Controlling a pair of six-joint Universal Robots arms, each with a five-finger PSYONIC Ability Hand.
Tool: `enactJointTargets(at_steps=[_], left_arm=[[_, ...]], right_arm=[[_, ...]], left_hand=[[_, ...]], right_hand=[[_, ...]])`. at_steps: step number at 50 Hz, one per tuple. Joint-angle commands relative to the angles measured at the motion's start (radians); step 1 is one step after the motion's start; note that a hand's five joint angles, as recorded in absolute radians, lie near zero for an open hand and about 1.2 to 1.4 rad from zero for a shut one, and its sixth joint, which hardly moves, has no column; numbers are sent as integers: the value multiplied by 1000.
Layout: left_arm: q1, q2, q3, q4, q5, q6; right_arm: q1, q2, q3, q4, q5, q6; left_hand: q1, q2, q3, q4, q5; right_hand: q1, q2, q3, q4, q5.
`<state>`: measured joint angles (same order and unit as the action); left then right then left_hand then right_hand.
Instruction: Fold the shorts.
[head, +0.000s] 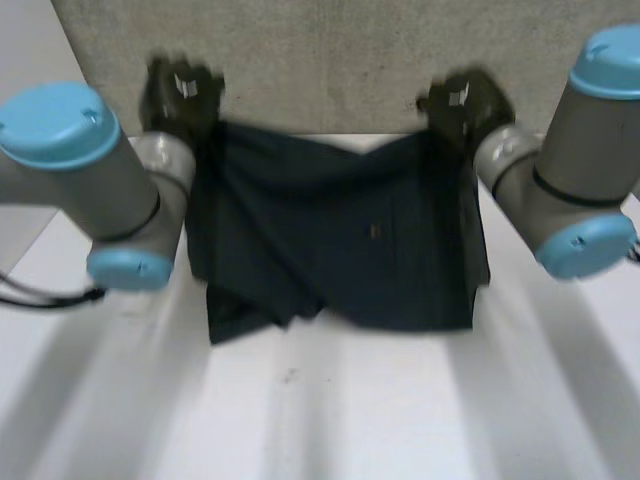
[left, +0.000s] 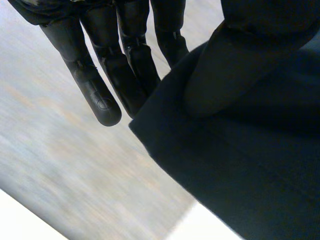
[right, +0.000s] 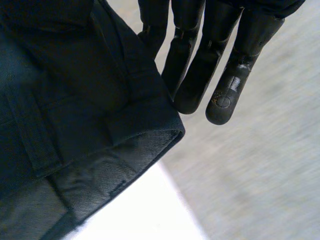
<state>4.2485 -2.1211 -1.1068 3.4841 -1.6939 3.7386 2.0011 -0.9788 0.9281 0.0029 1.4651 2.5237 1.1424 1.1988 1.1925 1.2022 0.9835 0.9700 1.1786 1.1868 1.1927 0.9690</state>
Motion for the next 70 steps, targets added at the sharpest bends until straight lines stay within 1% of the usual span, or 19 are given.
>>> enactJointTargets(at_steps=[1,5,11,16,24,29,34,40,41,45,46,47,48,50,55,59,63,67,70], left_arm=[[-4,49,160,306,-24,1],[-18,111,124,360,-32,-2],[-24,194,-57,355,-35,-28],[-25,274,-237,314,-52,-43],[-48,288,-478,93,-78,-141],[-78,210,-579,-32,-84,-256],[-99,162,-628,-79,-87,-275],[-104,216,-708,-144,-98,-267],[-107,251,-728,-170,-98,-269],[-131,328,-774,-224,-95,-269],[-137,340,-780,-230,-96,-267],[-144,348,-785,-237,-95,-267],[-153,363,-789,-244,-93,-267],[-156,378,-792,-246,-92,-267],[-142,397,-777,-243,-86,-269],[-75,403,-760,-246,-46,-269],[16,403,-766,-252,78,-270],[112,386,-771,-252,245,-276],[143,359,-771,-249,292,-270]], right_arm=[[-1,0,-159,-402,12,13],[1,-24,-150,-533,6,65],[-12,-69,-107,-483,-8,164],[-18,-83,-80,-228,-31,193],[-30,-6,6,182,-40,167],[-30,37,147,240,-37,84],[-41,26,285,233,-42,41],[-65,-66,475,227,-132,20],[-68,-89,501,229,-146,14],[-94,-182,623,235,-207,-46],[-100,-195,644,229,-215,-55],[-123,-220,684,211,-232,-65],[-139,-233,702,195,-244,-63],[-165,-265,742,137,-265,-59],[-209,-412,850,-61,-273,33],[-243,-445,893,-101,-273,222],[-259,-466,926,-86,-284,378],[-260,-472,989,-89,-295,403],[-259,-471,1032,-110,-290,377]], left_hand=[[254,197,204,194,238],[254,197,204,194,238],[254,197,204,194,238],[254,197,204,194,238],[254,197,204,194,238],[254,197,204,194,238],[254,197,204,194,238],[254,197,204,194,238],[225,169,175,165,210],[-511,-567,-561,-570,-526],[-608,-664,-658,-668,-624],[-670,-726,-720,-730,-686],[-755,-811,-805,-815,-770],[-800,-856,-850,-859,-815],[-806,-862,-856,-865,-821],[-788,-844,-838,-848,-804],[-732,-789,-782,-792,-748],[-624,-680,-674,-684,-640],[-568,-624,-618,-628,-584]], right_hand=[[426,218,209,204,253],[426,218,209,204,253],[426,218,209,204,253],[426,218,209,204,253],[426,218,209,204,253],[426,218,209,204,253],[426,218,209,204,253],[426,218,209,204,253],[426,218,209,204,253],[426,218,209,204,253],[328,120,112,106,155],[-97,-305,-314,-320,-270],[-284,-493,-501,-507,-458],[-473,-682,-690,-696,-647],[-541,-750,-758,-764,-715],[-556,-765,-773,-779,-730],[-547,-756,-764,-770,-721],[-533,-741,-750,-755,-706],[-521,-730,-738,-744,-695]])
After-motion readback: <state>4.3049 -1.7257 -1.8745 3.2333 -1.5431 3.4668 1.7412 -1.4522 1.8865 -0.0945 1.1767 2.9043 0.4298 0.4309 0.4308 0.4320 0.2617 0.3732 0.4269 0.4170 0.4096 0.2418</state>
